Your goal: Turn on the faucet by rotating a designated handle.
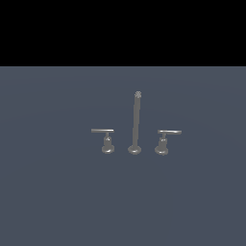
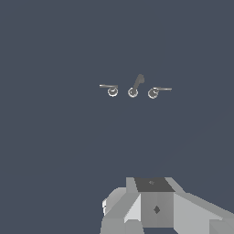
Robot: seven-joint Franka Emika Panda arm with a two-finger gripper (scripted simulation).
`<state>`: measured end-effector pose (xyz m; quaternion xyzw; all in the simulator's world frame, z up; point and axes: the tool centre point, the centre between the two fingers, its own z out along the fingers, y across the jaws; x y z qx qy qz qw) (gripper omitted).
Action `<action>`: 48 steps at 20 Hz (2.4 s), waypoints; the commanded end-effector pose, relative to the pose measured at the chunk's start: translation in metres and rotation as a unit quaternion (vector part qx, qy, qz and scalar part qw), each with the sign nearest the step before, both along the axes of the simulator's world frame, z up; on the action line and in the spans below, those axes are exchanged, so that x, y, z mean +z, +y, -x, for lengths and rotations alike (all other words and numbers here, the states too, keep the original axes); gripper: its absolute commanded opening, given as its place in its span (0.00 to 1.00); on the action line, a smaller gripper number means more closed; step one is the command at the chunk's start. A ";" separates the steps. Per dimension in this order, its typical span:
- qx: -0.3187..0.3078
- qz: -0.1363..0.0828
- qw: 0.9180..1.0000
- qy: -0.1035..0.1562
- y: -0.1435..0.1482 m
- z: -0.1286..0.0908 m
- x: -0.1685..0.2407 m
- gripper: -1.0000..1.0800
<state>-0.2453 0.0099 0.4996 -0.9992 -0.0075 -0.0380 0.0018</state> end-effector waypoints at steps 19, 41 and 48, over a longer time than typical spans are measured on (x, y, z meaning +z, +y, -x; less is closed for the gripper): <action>-0.118 -0.005 0.993 0.005 0.002 -0.049 -0.059 0.00; -0.422 -0.017 0.906 0.016 -0.047 -0.170 -0.221 0.00; -0.512 -0.020 0.859 0.020 -0.077 -0.199 -0.273 0.00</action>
